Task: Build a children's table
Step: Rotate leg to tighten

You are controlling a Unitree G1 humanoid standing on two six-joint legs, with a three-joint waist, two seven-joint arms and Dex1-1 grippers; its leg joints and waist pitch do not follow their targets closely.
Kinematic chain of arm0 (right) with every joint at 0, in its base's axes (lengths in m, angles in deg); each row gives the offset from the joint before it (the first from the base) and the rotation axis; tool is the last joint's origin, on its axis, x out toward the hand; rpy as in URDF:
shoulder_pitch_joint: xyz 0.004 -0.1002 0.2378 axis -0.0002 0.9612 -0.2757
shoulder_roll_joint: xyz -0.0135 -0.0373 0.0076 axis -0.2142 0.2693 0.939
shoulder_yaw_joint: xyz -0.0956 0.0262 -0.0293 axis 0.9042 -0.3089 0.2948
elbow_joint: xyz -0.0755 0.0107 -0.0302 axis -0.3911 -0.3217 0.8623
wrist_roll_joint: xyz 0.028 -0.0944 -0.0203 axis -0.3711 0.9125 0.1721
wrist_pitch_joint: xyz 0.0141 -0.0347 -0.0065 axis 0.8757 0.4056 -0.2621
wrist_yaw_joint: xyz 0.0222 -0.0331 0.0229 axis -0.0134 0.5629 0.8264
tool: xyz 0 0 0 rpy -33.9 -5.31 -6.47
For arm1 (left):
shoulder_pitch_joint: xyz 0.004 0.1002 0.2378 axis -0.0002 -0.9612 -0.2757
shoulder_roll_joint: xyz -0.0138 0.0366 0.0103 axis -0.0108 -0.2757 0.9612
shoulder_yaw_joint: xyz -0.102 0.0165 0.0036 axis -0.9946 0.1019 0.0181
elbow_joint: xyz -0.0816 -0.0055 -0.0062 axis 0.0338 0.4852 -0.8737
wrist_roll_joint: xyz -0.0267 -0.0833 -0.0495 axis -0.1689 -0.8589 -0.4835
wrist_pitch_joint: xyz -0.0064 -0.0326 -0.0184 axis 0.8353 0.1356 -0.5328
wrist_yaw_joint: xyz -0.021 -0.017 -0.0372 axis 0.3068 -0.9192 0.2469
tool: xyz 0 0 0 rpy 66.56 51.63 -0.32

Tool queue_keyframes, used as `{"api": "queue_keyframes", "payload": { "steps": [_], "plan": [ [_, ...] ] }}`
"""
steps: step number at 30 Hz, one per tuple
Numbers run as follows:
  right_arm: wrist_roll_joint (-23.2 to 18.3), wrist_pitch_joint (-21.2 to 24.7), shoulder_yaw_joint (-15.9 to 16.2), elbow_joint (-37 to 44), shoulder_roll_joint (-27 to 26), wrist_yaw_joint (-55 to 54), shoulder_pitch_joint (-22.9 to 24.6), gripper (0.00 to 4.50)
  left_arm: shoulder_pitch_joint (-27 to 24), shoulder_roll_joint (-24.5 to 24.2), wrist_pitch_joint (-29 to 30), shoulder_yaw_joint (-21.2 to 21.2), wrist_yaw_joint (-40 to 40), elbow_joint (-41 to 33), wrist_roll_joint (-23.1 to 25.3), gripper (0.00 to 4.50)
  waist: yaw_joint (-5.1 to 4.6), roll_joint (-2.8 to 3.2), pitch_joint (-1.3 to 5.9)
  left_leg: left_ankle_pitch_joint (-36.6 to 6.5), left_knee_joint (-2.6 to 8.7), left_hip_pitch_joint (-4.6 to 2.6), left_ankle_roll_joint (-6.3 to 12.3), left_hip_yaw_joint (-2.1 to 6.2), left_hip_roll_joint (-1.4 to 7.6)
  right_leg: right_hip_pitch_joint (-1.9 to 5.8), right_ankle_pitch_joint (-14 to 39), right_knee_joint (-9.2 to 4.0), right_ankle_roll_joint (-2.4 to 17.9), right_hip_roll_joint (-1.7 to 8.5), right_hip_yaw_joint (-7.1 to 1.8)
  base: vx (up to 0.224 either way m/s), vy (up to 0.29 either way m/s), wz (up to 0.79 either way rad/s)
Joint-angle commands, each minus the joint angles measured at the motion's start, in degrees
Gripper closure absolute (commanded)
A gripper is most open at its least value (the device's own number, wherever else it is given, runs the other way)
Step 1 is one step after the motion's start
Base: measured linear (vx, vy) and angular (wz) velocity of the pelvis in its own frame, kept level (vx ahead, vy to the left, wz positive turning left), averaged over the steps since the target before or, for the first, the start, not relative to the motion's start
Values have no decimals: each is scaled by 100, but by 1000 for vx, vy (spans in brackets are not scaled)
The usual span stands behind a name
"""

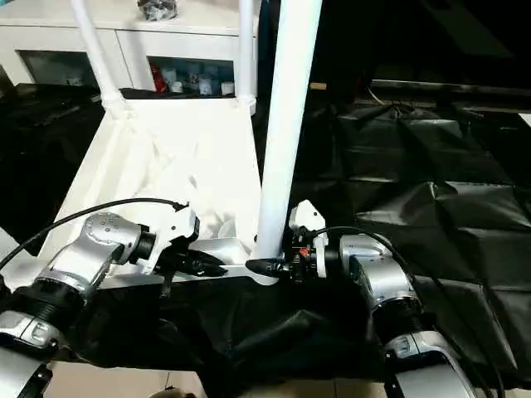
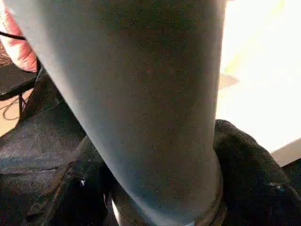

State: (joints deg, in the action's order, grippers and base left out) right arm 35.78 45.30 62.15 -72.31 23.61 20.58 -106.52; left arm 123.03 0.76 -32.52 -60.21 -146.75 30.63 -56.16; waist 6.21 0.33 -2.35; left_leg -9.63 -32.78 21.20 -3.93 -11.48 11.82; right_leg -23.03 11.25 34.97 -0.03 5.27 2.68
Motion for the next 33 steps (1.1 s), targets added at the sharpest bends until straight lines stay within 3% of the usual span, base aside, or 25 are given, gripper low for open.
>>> {"api": "queue_keyframes", "payload": {
  "steps": [1, 6, 8, 10, 15, 16, 17, 19, 24, 29, 33],
  "plan": [
    [-50, 119, 98, 145, -72, 41, 108, 180, 102, 147, -51, -34, 43, 21, -135, 450, -21, -34, 319, -1384, 368, -87, 201, 57, 161, 239, 1038, -412, 1315, 260, -180, 0, 0, 0],
    [224, 234, -107, -208, -385, -1263, 18, 181, 222, 467, 165, -199, 1112, 191, 56, 450, -37, -34, 296, -1519, 391, -94, 81, 68, 148, 225, 1352, -450, 1219, 273, -190, 0, 0, 0],
    [315, 246, -186, -384, -503, -1769, -52, 181, 246, 578, 258, -235, 1402, 191, 101, 450, -100, -52, 286, -1668, 408, -103, -18, 86, 135, 218, 1758, -495, 1102, 290, -190, 0, 0, 0],
    [453, 300, -362, -690, -781, -2862, -207, 181, 332, 822, 444, -248, 2199, 258, 346, 450, -175, -33, 267, -1747, 420, -99, -87, 96, 125, 192, 1966, -520, 1035, 278, -191, 0, 0, 0],
    [587, 576, -386, -775, -1232, -3774, -273, 182, 352, 1240, 856, -321, 2717, 114, 326, 450, -246, -43, 284, -1726, 410, -82, -16, 101, 102, 201, 2002, -546, 940, 265, -184, 0, 0, 0],
    [577, 490, -347, -713, -1339, -3725, -228, 182, 342, 1307, 876, -297, 2706, 90, 315, 450, -254, -33, 287, -1695, 405, -73, 24, 101, 103, 201, 1938, -544, 939, 265, -188, 0, 0, 0],
    [571, 465, -343, -706, -1358, -3707, -221, 126, 339, 1318, 878, -294, 2704, 85, 312, 450, -256, -31, 292, -1682, 402, -72, 41, 97, 102, 203, 1897, -545, 941, 263, -188, 0, 0, 0],
    [495, 367, -365, -693, -1419, -3591, -204, 126, 313, 1360, 842, -267, 2605, 44, 267, 450, -260, -16, 301, -1641, 398, -70, 101, 93, 108, 202, 1676, -528, 991, 256, -188, 0, 0, 0],
    [484, 166, -345, -678, -1231, -3383, -252, 68, 243, 1221, 801, -184, 2279, -91, 199, 450, -265, -10, 299, -1653, 400, -66, 130, 89, 108, 212, 1597, -524, 1040, 252, -185, 0, 0, 0],
    [390, -113, -219, -414, -775, -2343, -161, 68, 122, 899, 524, -106, 1561, -313, 75, 450, -248, -11, 324, -1488, 372, -42, 247, 81, 120, 245, 1129, -476, 1151, 247, -184, 0, 0, 0],
    [205, -169, -135, -130, -309, -1202, -61, 68, 70, 590, 344, -91, 912, -344, -61, 450, -183, -15, 334, -1193, 333, -40, 429, 52, 126, 273, 597, -408, 1383, 224, -165, 0, 0, 0]
  ]
}}
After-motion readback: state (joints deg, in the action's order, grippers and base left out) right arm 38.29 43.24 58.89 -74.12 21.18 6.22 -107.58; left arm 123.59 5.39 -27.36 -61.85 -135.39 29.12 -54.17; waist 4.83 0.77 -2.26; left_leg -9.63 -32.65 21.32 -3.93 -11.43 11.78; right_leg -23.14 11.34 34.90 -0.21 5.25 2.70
